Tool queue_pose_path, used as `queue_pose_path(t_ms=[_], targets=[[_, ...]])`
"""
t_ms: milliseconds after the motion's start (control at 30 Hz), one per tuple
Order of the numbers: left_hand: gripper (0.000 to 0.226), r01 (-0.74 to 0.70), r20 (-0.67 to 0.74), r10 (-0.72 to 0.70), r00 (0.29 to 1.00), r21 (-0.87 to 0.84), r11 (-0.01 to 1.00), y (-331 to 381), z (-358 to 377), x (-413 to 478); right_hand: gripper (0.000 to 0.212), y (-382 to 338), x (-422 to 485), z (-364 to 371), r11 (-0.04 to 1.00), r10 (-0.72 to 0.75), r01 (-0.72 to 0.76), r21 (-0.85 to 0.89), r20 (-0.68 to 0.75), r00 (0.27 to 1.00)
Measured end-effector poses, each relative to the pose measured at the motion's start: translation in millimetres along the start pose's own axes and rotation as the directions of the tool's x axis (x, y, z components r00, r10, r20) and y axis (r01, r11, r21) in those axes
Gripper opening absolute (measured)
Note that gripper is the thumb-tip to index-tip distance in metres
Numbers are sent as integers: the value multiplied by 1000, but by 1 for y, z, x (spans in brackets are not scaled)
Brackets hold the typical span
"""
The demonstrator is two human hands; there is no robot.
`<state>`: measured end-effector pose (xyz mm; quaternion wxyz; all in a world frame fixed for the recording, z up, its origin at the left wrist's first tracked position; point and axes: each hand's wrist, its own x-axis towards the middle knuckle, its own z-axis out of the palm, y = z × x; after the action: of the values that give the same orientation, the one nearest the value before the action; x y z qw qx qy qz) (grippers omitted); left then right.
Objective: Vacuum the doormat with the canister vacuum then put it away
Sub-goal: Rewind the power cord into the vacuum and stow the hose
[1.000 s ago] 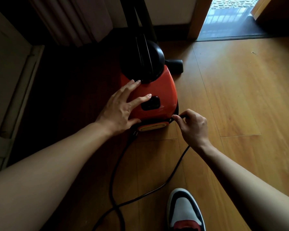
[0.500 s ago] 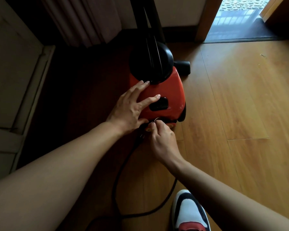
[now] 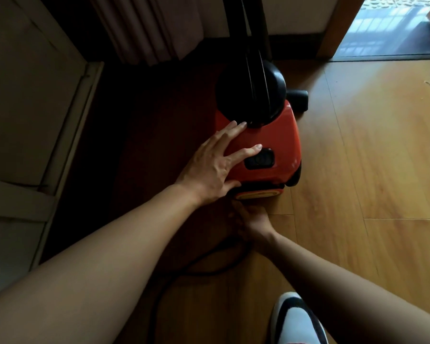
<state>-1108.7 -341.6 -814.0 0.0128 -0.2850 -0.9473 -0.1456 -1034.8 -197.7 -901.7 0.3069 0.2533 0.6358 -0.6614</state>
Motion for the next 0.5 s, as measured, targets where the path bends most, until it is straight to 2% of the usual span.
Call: queue_pose_path(t_ms=[67, 133, 267, 367, 500], targets=[[88, -17, -9, 17, 1000, -3, 1000, -2, 0, 0, 33, -1, 3, -29, 999, 41, -42, -32, -21, 999], [88, -20, -13, 20, 1000, -2, 1000, -3, 1, 0, 38, -6, 4, -59, 996, 19, -21, -91, -27, 999], [89, -22, -14, 22, 1000, 14, 1000, -4, 1, 0, 35, -32, 3, -108, 932, -55, 22, -362, -82, 995], [90, -22, -21, 22, 1000, 23, 1000, -5, 2, 1, 34, -49, -1, -130, 938, -48, 13, -345, -94, 994], [91, -13, -29, 14, 999, 25, 1000, -3, 2, 2, 32, -64, -16, -130, 945, -103, 82, -318, -50, 993]])
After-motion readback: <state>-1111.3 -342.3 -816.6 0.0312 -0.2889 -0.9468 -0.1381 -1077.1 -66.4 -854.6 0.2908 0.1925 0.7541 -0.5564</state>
